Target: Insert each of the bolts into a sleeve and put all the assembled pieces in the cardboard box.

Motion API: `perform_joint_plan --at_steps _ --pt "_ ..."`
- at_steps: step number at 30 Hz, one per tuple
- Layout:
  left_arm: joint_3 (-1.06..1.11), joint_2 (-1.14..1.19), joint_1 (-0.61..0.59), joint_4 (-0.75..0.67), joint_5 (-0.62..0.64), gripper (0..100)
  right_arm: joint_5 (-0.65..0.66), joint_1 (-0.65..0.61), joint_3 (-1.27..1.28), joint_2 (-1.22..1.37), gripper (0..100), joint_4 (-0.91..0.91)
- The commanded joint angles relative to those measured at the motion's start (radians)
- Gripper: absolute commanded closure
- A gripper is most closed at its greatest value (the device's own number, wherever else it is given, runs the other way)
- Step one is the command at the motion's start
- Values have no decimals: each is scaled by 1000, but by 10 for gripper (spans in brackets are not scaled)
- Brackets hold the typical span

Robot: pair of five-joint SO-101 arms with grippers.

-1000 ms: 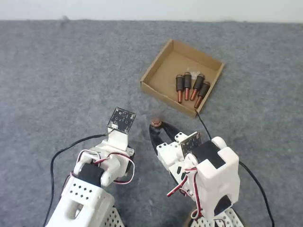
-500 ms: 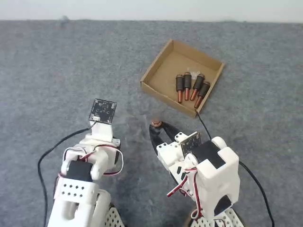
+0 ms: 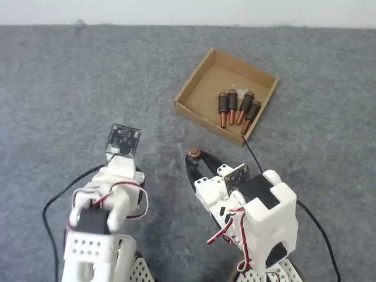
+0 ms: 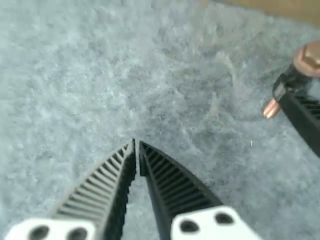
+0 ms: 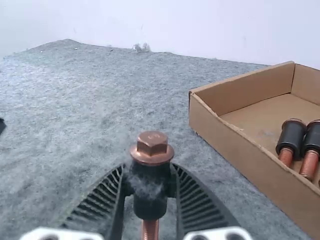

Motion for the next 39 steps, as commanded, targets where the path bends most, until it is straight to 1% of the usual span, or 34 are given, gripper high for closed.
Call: perform_joint_plan --at_steps 1,3,5,12,16,19,21,25,27,31,34,39 --pt "4 -285 -3 97 -3 989 -6 15 6 -59 992 1" --pt "45 -384 -11 98 -3 989 -6 15 5 -61 992 12" --pt "76 -430 -11 98 -3 989 -6 15 -2 -68 992 59" --pt "113 -399 -11 97 -3 989 -6 24 8 -120 992 87" --pt "160 -420 -11 97 -3 989 -11 58 6 -186 992 154" --pt "174 -420 -11 87 -3 989 -12 62 6 -260 992 243" --pt "193 -419 -20 44 -2 989 -12 62 8 -311 992 308" --pt "240 -419 -132 -43 0 989 -14 62 38 -423 992 398" --pt "271 -419 -161 -86 0 989 -9 62 57 -484 992 440" --pt "291 -419 -155 -98 -2 989 -8 94 64 -625 992 567" --pt "292 -419 -126 -89 -5 989 -8 154 54 -740 992 699" --pt "292 -419 -130 -57 -8 989 -8 220 46 -957 992 929"
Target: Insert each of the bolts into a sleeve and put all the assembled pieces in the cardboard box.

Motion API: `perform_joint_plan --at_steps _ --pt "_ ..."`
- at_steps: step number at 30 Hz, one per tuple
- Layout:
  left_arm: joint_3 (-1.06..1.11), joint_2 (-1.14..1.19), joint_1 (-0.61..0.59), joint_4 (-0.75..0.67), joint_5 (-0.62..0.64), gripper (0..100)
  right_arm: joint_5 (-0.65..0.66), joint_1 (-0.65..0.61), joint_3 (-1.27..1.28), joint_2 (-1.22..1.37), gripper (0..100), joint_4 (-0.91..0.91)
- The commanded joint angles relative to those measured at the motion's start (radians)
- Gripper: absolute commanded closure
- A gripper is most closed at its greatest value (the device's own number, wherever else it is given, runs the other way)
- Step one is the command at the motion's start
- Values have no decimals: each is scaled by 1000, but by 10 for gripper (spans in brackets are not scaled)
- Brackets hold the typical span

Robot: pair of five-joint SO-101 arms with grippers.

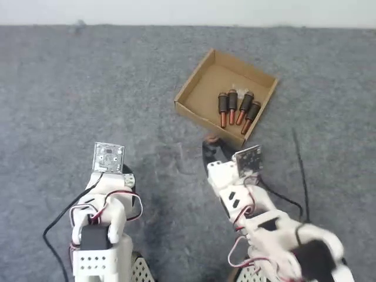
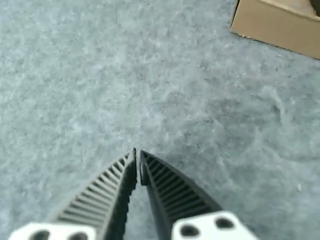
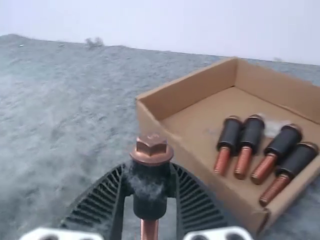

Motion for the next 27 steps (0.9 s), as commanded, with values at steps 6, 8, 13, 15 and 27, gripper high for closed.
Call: perform_joint_plan --at_steps 6,8,13,15,27 --pt "-7 -20 5 32 -8 989 -8 61 -18 -430 992 384" --pt "-7 -20 5 32 -8 989 -8 68 -32 -524 992 484" --pt "-7 -20 5 34 -8 989 -8 111 -186 -704 992 855" --pt "-7 -20 5 34 -8 989 -8 120 -279 -736 992 1003" --pt "-7 -20 5 46 -8 989 -11 145 -717 -410 992 1201"
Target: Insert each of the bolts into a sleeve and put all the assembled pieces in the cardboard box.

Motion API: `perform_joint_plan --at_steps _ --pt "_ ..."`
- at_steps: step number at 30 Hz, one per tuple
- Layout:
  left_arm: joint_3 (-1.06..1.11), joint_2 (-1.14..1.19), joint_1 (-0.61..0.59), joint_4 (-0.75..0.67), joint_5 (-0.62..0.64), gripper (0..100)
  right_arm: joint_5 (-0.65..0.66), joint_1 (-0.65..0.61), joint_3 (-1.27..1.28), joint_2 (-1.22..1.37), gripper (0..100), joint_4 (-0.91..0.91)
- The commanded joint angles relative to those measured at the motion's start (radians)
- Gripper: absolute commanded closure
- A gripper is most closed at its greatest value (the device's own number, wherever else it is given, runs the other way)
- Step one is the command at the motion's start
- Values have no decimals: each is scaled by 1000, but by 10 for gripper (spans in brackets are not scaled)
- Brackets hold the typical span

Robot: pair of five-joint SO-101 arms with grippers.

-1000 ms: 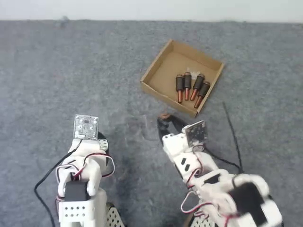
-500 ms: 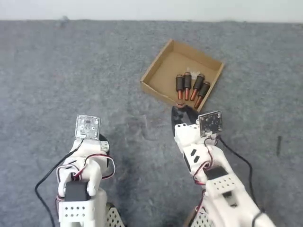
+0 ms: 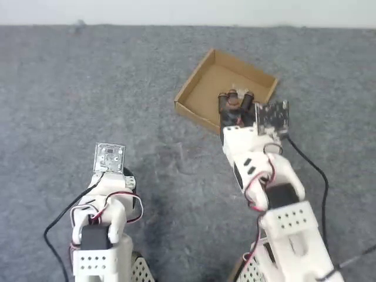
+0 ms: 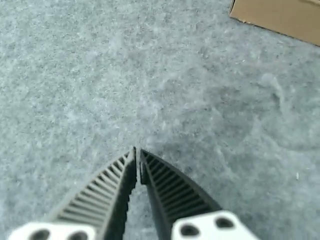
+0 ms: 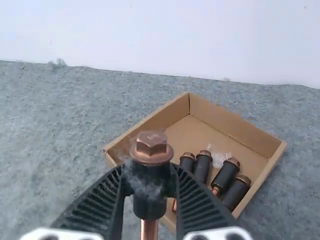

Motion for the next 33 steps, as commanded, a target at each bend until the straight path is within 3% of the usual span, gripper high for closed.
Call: perform_joint_plan --at_steps 1,7,11,17,23,33 --pt "-7 -20 2 5 -6 989 -12 39 -198 171 992 5" --pt "-7 -20 2 6 -6 989 -14 119 -485 547 992 68" --pt "-7 -20 0 6 -6 989 -25 137 -773 800 992 320" --pt "-7 -20 0 6 -6 989 -161 143 -1188 1079 992 625" --pt "-7 -20 0 6 -6 989 -172 156 -1413 1288 992 651" --pt "-7 -20 0 6 -6 989 -170 219 -1577 1550 989 651"
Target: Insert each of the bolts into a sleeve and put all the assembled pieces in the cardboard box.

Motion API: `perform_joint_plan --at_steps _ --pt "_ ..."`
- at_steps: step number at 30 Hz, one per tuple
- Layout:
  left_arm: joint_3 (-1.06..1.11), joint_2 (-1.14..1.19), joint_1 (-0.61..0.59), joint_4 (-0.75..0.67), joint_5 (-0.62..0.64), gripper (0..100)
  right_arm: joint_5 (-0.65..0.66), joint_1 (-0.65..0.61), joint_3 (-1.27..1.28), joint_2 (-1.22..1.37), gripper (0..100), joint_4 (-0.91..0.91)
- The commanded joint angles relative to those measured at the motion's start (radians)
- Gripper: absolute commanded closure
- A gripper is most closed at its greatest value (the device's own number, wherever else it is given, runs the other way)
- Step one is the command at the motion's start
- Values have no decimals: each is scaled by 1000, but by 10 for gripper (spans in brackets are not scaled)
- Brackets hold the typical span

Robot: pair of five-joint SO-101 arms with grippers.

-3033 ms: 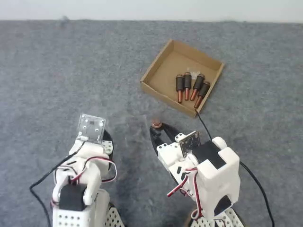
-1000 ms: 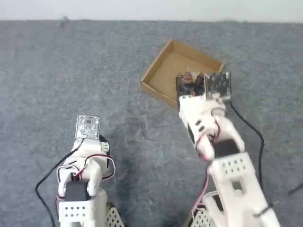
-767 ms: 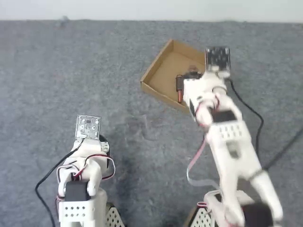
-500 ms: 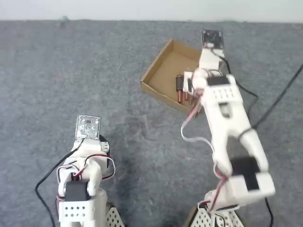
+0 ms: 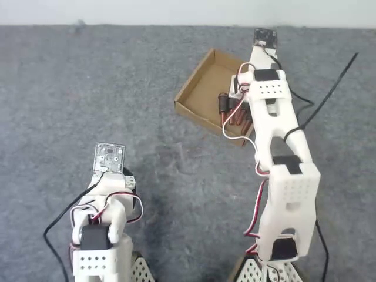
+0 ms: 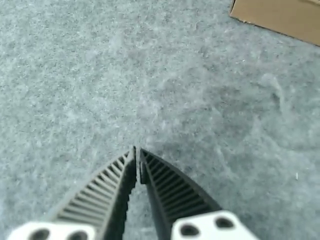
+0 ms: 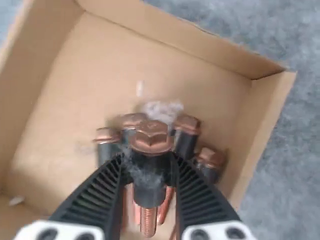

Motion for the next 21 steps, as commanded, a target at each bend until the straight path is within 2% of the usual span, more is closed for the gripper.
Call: perform_joint_plan --at_steps 1,3,6,9,15,21 --pt "-7 -20 -2 5 -6 989 -9 42 -104 27 988 5" --pt "-7 -20 -2 5 -6 989 35 47 -120 64 969 5" --pt "-7 -20 -2 5 -6 989 127 38 -123 97 872 12" --pt "-7 -20 -2 5 -6 989 144 21 -146 102 809 54" --pt "-7 -20 -2 5 -6 989 144 10 -298 102 888 219" --pt "-7 -20 -2 5 -6 989 146 16 -528 102 977 470"
